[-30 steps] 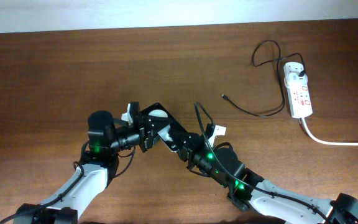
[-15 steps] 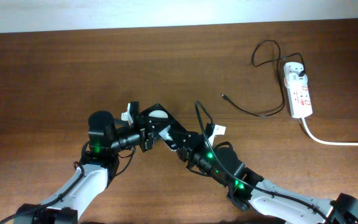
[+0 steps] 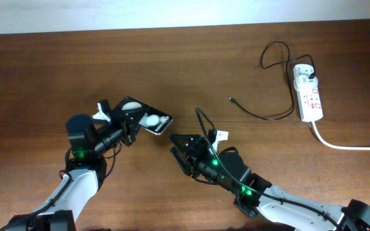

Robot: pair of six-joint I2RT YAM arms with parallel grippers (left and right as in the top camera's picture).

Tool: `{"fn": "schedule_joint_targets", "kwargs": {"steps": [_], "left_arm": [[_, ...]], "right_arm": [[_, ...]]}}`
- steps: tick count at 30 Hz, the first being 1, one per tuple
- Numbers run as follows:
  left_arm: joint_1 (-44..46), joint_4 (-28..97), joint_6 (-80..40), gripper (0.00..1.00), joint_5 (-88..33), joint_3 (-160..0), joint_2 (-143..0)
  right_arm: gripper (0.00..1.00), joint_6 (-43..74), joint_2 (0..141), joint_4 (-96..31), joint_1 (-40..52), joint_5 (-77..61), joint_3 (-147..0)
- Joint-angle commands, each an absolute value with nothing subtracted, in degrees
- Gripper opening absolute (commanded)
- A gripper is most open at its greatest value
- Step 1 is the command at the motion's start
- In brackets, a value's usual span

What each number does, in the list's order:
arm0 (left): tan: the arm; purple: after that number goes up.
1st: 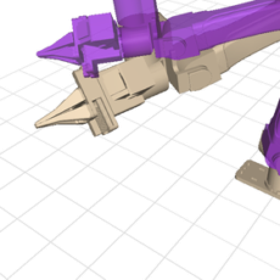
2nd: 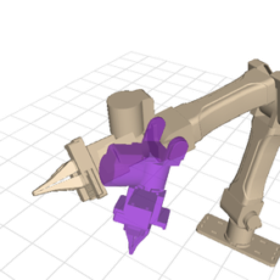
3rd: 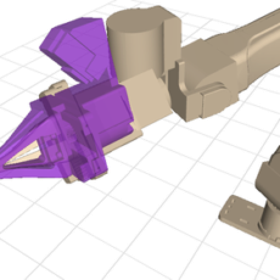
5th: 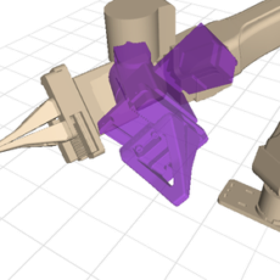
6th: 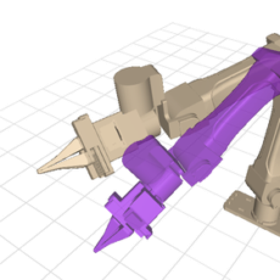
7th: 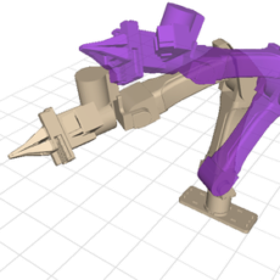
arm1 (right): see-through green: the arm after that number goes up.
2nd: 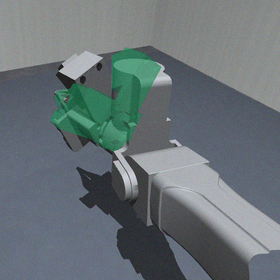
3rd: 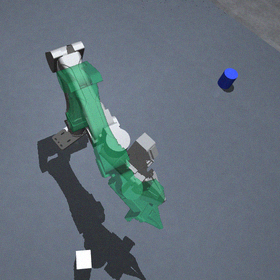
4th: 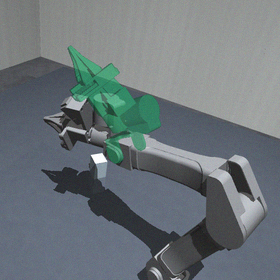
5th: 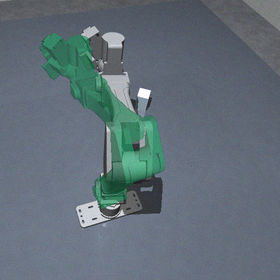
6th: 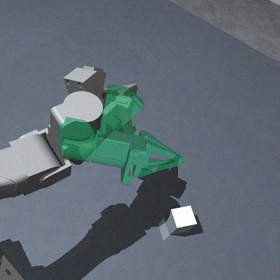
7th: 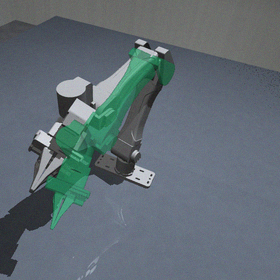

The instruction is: Plug charger to phone and switch on socket

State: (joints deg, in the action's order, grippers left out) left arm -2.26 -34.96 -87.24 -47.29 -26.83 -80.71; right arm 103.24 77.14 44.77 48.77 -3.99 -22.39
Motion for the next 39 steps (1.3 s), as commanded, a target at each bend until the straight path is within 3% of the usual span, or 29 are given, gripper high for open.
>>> {"fn": "schedule_joint_targets", "kwargs": {"steps": [1,4,7,13,22,26,30,33,39], "left_arm": [[-5.28,-35.16,-73.43,0.0,-51.72,-27.09,-80.88],[-6.61,-29.87,-60.82,0.0,-55.79,-27.09,-80.88],[-6.7,-22.2,-50.41,0.0,-56.51,-27.09,-80.88],[-6.7,-20.47,-44.86,0.0,-63.57,-27.09,-80.88],[-6.7,-20.45,-44.88,0.0,-70.0,-27.09,-80.88],[-6.7,-20.45,-44.88,0.0,-72.79,-27.09,-80.88],[-6.66,-20.47,-44.88,0.0,-73.1,-27.09,-80.88],[-6.66,-20.45,-44.91,0.01,-75.35,-27.09,-80.88],[-6.66,-20.45,-47.29,0.0,-78.65,-27.09,-80.88]], "right_arm": [[0.74,100.05,77.03,40.12,49.1,-4.08,-23.38],[0.82,89.67,77.03,33.98,49.1,-4.08,-23.38],[0.99,80.95,77.03,28.75,49.1,-4.08,-23.38],[0.99,64.71,77.03,18.85,49.06,-2.74,-23.38],[0.99,63.94,77.03,12.36,48.99,5.91,-23.38],[0.99,52.99,74.32,11.53,44.75,0.03,-23.81],[0.99,48.62,69.21,-9.87,37.69,-0.03,-29.67],[0.99,38.87,67.44,-27.77,35.73,0.32,-40.36],[0.99,23.55,67.85,-47.37,27.99,4.14,-55.77]]}}
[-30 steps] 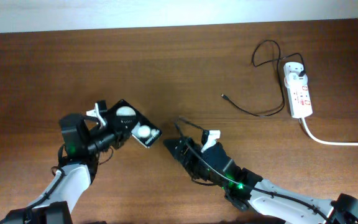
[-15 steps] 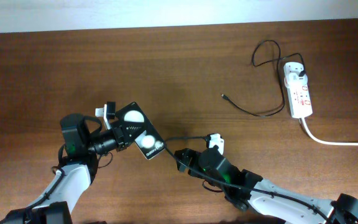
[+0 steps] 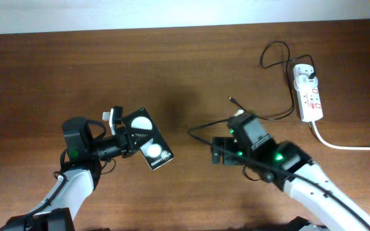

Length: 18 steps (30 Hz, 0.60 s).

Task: Plug charger to phone and switch on socket
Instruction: 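Reach the right gripper to the black cable's USB-C plug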

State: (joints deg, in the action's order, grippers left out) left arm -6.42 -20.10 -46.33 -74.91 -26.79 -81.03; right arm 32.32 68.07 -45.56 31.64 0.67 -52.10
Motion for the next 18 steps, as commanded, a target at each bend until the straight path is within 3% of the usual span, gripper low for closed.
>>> {"fn": "schedule_joint_targets", "kwargs": {"steps": [1,5,9,13,14,15,18], "left_arm": [[-6.66,-20.43,-47.29,0.0,-78.7,-27.09,-80.88],[-6.66,-20.45,-47.29,0.0,-78.67,-27.09,-80.88],[-6.66,-20.45,-47.29,0.0,-78.65,-27.09,-80.88],[-6.66,-20.45,-47.29,0.0,-78.22,-27.09,-80.88],[-6.66,-20.45,-47.29,0.0,-78.24,-27.09,-80.88],[-6.66,-20.45,-47.29,0.0,-78.22,-27.09,-80.88],[-6.66,-20.45,-47.29,0.0,-78.22,-27.09,-80.88]], "right_arm": [[0.98,21.69,67.85,-46.76,26.13,6.42,-56.4],[0.99,6.94,70.04,-42.89,21.12,10.46,-56.4],[0.99,-0.12,80.82,-34.24,16.34,11.25,-57.19],[0.98,-7.84,95.74,-37.3,16.08,15.22,-64.6],[0.92,-12.45,98.83,-38.37,16.1,16.01,-67.16],[0.92,-17.65,104.09,-40.93,16.21,17.76,-72.9],[0.9,-21.28,107.07,-39.0,15.99,23.18,-75.64]]}}
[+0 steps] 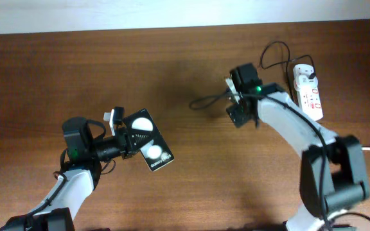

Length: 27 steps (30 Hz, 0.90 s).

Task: Plug charger to phone and switch on socket
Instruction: 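Reach the right gripper to the black cable's USB-C plug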

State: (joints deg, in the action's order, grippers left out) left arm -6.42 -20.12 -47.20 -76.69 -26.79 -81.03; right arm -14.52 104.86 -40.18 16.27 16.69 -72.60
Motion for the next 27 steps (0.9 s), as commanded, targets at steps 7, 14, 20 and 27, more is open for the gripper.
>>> {"fn": "schedule_joint_targets", "kwargs": {"steps": [7,14,20,27], "left_arm": [[-6.66,-20.45,-47.29,0.0,-77.97,-27.09,-80.88],[-6.66,-20.45,-47.29,0.0,-76.73,-27.09,-80.88],[-6.66,-20.47,-49.58,0.0,-76.71,-27.09,-80.88],[-6.66,-20.47,-49.63,0.0,-76.49,-27.09,-80.88]], "right_arm": [[0.79,-27.64,111.07,-35.2,16.05,19.38,-75.66],[0.63,-27.62,114.65,-33.54,16.1,17.08,-75.66],[0.49,-27.64,114.83,-30.81,15.25,16.88,-75.59],[0.41,-27.62,114.98,-30.55,15.29,15.4,-74.39]]}}
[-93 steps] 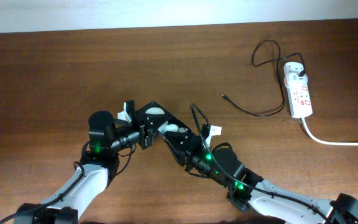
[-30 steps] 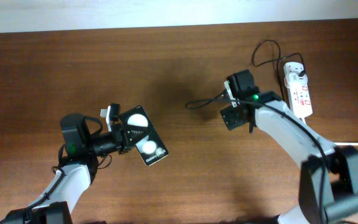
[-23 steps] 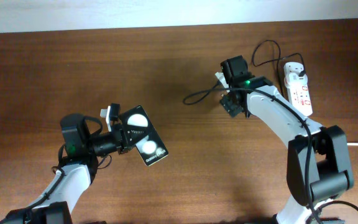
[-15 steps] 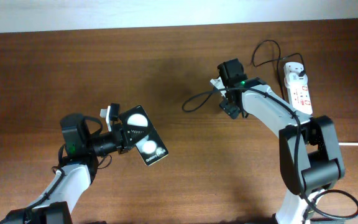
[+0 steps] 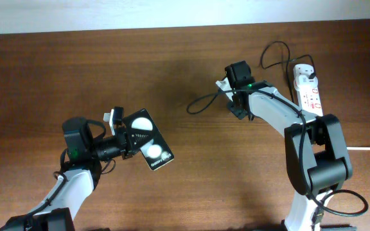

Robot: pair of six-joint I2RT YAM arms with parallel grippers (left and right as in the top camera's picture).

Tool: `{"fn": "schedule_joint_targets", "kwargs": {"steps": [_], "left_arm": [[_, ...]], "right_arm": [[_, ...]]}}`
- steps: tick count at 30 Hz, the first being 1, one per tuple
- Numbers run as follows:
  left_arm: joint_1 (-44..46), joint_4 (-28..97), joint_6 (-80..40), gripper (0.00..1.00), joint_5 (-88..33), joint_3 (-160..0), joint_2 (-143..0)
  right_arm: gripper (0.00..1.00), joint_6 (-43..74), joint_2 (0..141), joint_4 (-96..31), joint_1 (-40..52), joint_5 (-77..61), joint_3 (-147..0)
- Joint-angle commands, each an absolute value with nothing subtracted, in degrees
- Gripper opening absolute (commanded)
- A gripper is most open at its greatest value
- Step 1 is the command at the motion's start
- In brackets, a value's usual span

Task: Plug charger to phone and switch on socket
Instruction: 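Reach the right gripper to the black cable's USB-C plug, then grasp the cable near the plug and carry it toward the phone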

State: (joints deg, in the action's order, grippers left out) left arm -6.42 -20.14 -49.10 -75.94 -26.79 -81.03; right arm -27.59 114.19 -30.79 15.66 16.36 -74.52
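Observation:
A black phone (image 5: pixel 149 146) with two white round marks is held above the table at the lower left, my left gripper (image 5: pixel 126 142) shut on its left edge. The black charger cable (image 5: pixel 264 61) curls at the far right and runs into a white plug (image 5: pixel 305 72) on the white power strip (image 5: pixel 312 101). My right gripper (image 5: pixel 235 106) hangs over the table left of the strip, where the cable's free end is hidden under it. Its fingers are covered by the wrist. A thin black wire loop (image 5: pixel 198 104) sticks out to the left of that wrist.
The strip's white mains lead (image 5: pixel 349 147) runs off the right edge. My right arm (image 5: pixel 313 160) stretches from the bottom right up past the strip. Brown wooden table (image 5: pixel 76 70) spreads all around; a pale wall strip borders the far edge.
My right gripper has shifted slightly farther and turned at the wrist, staying left of the power strip. The left gripper and the phone have not moved.
First my two grippers were close together mid-table, the left holding the phone, the cable's free end lying bare. Then the phone was lower and turned, and the right gripper had moved right. It then reached the cable's end and now covers it.

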Motion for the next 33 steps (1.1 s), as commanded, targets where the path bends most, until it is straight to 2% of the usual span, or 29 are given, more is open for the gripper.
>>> {"fn": "schedule_joint_targets", "kwargs": {"steps": [1,6,11,15,17,19,25,30,33], "left_arm": [[-6.66,-20.47,-49.63,0.0,-76.49,-27.09,-80.88],[-6.66,-20.47,-49.63,0.0,-76.49,-27.09,-80.88],[-6.66,-20.47,-49.65,0.0,-76.51,-27.09,-80.88],[-6.66,-20.47,-49.63,0.0,-76.47,-27.09,-80.88],[-6.66,-20.47,-49.65,0.0,-76.25,-27.09,-80.88],[-6.66,-20.51,-49.63,0.0,-76.07,-27.09,-80.88],[-6.66,-23.59,-49.63,0.0,-76.03,-27.09,-80.88],[-6.66,-23.94,-49.63,0.0,-75.66,-27.09,-80.88],[-6.66,-23.94,-49.82,0.0,-75.64,-27.09,-80.88]], "right_arm": [[0.41,-27.62,115.28,-30.3,15.29,15.42,-73.89],[0.41,-27.62,117.54,-29.74,15.29,15.64,-73.28],[0.26,-25.98,117.75,-30.41,15.35,15.64,-73.3],[0.24,-25.04,117.75,-29.69,15.35,15.62,-73.3],[0.09,-23.9,117.69,-29.71,15.35,15.59,-73.34],[0.05,-19.09,117.21,-30.22,15.35,13.56,-74.56],[0.04,-11.31,108.68,-39.88,15.35,1.76,-79.18],[0.04,-4.38,93.67,-51.03,15.35,-12.14,-79.2],[0.04,5.34,82.63,-57.95,15.35,-16.97,-79.2]]}}
